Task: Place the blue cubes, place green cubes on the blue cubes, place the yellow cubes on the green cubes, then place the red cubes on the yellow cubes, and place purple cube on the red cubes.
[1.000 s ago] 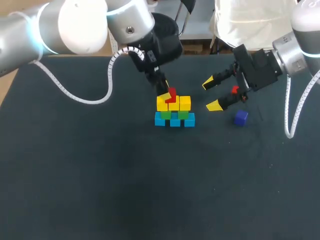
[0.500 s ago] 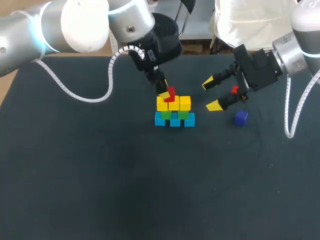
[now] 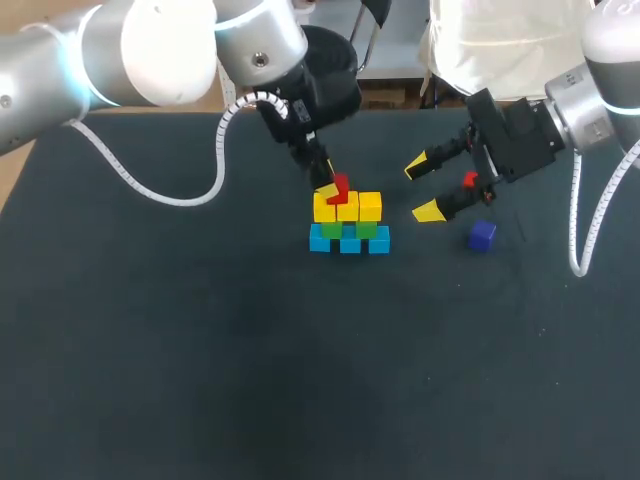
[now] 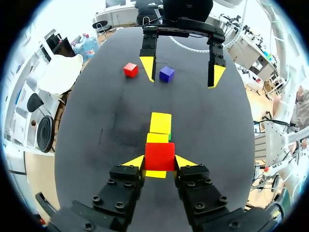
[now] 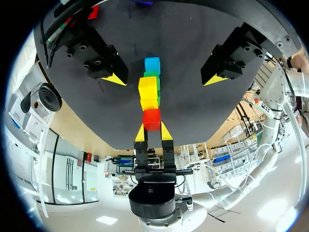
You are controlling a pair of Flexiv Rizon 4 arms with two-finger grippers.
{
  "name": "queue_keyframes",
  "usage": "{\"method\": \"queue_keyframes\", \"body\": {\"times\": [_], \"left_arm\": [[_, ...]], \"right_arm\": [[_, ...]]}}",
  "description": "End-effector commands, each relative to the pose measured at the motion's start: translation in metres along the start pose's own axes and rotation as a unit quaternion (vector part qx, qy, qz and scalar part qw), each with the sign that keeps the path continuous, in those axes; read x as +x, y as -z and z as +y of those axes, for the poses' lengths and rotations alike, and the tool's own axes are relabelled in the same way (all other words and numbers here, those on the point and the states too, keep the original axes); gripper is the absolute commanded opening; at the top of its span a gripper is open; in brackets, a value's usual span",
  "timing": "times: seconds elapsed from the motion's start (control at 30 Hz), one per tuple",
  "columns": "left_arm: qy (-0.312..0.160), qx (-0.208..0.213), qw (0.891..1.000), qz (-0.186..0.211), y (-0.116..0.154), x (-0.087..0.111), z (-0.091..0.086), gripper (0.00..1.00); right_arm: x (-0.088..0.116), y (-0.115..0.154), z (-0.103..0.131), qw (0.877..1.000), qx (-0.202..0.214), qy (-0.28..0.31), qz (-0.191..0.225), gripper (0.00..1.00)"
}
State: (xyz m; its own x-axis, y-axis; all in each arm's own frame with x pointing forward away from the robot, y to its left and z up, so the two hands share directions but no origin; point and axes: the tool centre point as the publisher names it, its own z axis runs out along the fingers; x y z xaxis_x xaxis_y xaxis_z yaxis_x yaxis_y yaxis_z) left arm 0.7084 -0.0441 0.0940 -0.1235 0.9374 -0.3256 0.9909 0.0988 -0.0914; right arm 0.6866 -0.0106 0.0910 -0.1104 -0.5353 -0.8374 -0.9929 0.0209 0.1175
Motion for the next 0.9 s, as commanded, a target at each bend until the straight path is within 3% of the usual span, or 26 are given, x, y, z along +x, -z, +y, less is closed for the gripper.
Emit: {"method": "queue_keyframes", "body": {"times": [0.03, 0.9], "left_arm": [[0.0, 0.001, 1.0, 0.0, -0.0001, -0.0013, -0.0006, 0.0], [0.002, 0.002, 1.0, 0.0, -0.0019, -0.0015, -0.0016, 0.0]], "right_arm": [[-0.0002, 0.0003, 0.0006, 1.0, 0.001, 0.0, 0.0, 1.0], [-0.0002, 0.0003, 0.0006, 1.0, 0.001, 0.0, 0.0, 1.0]]}}
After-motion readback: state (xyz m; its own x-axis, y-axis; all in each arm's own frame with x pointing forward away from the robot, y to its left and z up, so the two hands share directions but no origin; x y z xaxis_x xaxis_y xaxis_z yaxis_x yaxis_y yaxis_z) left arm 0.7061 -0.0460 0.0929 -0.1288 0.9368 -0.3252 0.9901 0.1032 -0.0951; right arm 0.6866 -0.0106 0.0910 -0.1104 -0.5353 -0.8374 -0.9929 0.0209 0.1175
